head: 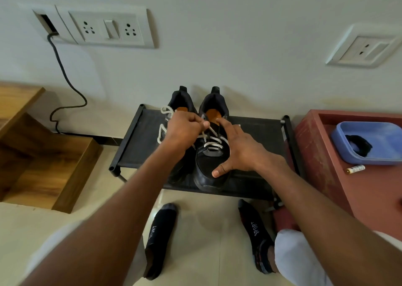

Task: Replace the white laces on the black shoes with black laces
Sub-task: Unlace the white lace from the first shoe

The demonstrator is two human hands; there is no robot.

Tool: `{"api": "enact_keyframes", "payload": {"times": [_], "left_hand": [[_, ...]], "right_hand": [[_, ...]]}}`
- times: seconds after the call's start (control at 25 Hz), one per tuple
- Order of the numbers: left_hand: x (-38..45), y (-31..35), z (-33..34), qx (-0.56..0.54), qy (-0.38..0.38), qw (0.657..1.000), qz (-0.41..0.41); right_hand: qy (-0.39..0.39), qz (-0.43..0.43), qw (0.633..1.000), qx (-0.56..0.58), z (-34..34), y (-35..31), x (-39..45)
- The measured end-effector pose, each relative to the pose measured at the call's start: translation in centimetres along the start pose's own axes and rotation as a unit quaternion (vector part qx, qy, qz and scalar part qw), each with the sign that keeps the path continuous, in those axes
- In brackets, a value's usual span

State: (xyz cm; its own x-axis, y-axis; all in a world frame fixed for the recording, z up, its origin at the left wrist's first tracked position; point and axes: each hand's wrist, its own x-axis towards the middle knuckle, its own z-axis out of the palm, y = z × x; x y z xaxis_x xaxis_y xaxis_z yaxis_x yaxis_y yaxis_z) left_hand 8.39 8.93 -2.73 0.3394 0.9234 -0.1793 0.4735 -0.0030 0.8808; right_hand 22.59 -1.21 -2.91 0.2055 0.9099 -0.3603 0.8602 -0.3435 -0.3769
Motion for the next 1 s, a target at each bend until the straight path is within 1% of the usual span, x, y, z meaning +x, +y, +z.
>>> {"api": "enact_keyframes", "payload": {"times": [0.08, 0.16, 0.2, 0.28, 0.32, 0.36, 0.44, 0.52, 0.6, 0.68, 0.72, 0.76, 0.8, 0.84, 0.88, 0.92, 1.0], "left_hand": [[-1.0, 0.3, 0.0, 0.1, 0.013, 0.994, 0.045], [-1.4, 0.8, 0.3, 0.155, 0.008, 0.985, 0.079], [-1.5, 1.0, 0.6, 0.204, 0.001, 0.974, 0.098], [-1.6, 1.2, 1.8, 0.336, -0.024, 0.933, 0.127], [-1.5, 1.2, 2.4, 0.376, -0.024, 0.917, 0.131], [-1.2, 1.2, 2.8, 0.398, -0.019, 0.908, 0.129], [-0.3, 1.1, 3.3, 0.399, -0.019, 0.909, 0.12], [0.6, 1.1, 2.8, 0.345, -0.033, 0.933, 0.092], [1.3, 1.5, 1.7, 0.248, -0.045, 0.967, 0.044], [1.4, 2.3, 0.3, 0.088, -0.063, 0.994, -0.024], [1.4, 2.8, -0.7, -0.007, -0.086, 0.994, -0.071], [1.6, 3.1, -1.5, -0.075, -0.111, 0.985, -0.105], [1.7, 3.2, -2.1, -0.09, -0.13, 0.981, -0.108], [1.9, 3.1, -2.2, -0.048, -0.135, 0.987, -0.079], [1.9, 2.9, -1.9, 0.029, -0.129, 0.991, -0.032], [2.0, 2.5, -1.4, 0.114, -0.119, 0.986, 0.02], [1.7, 2.0, -0.3, 0.263, -0.116, 0.953, 0.092]], "right_hand": [[-0.006, -0.003, 1.0, 0.004, -0.1, -0.2, 0.1], [-0.01, -0.007, 1.0, 0.026, 0.2, -0.1, 0.3], [-0.009, -0.012, 0.999, 0.037, 0.4, 0.0, 0.4], [-0.01, -0.021, 0.999, 0.043, 0.4, 0.4, 0.2], [-0.014, -0.023, 0.999, 0.029, 0.3, 0.7, 0.2], [-0.018, -0.022, 1.0, 0.013, 0.2, 0.9, 0.1], [-0.017, -0.014, 1.0, 0.003, 0.2, 1.3, -0.3], [-0.009, -0.013, 1.0, 0.022, 0.4, 1.3, -0.5], [-0.008, -0.009, 1.0, 0.003, 0.4, 1.2, -0.3], [-0.009, -0.003, 0.999, -0.034, 0.1, 1.1, 0.1], [-0.013, -0.002, 0.999, -0.038, -0.1, 1.2, 0.3], [-0.018, -0.002, 0.999, -0.037, -0.3, 1.3, 0.6], [-0.022, -0.002, 0.999, -0.034, -0.5, 1.3, 0.8], [-0.022, -0.003, 0.999, -0.028, -0.5, 1.3, 1.0], [-0.016, -0.006, 1.0, -0.019, -0.5, 1.1, 1.2], [-0.004, -0.008, 1.0, -0.009, -0.5, 0.9, 1.5], [0.014, -0.009, 1.0, -0.006, -0.4, 0.5, 2.0]]}}
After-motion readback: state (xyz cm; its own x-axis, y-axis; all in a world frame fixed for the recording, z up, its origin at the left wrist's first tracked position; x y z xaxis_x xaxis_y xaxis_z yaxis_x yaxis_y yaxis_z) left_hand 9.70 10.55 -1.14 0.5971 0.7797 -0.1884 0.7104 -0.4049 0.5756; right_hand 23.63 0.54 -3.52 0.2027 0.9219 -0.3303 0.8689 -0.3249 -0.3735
